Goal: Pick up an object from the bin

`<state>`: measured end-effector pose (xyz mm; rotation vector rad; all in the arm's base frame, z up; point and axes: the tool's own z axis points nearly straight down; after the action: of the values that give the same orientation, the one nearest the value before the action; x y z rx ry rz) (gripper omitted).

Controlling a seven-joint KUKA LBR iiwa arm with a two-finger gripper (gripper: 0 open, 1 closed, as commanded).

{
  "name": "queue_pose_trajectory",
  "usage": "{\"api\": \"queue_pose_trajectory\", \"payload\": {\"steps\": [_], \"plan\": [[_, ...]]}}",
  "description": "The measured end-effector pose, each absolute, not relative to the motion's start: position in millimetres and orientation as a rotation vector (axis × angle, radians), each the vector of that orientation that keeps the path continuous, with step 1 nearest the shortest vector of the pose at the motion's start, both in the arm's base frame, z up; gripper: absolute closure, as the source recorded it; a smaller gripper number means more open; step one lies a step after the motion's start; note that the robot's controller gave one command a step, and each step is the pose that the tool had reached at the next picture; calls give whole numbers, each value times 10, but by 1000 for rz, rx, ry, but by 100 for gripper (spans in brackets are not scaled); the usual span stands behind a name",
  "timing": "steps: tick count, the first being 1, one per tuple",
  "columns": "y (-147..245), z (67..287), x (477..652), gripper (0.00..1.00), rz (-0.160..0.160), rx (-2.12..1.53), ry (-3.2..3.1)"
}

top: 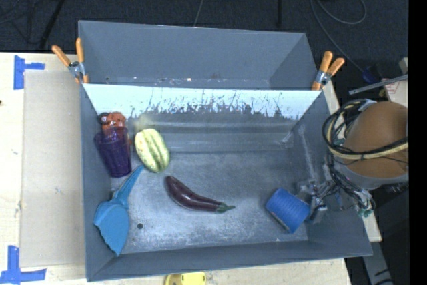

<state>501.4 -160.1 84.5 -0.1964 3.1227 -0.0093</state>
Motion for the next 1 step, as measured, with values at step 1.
{"api": "queue_pose_trajectory", "payload": {"steps": [1], "plan": [[-1601,844,5014,100,-9,-197,3123]]}}
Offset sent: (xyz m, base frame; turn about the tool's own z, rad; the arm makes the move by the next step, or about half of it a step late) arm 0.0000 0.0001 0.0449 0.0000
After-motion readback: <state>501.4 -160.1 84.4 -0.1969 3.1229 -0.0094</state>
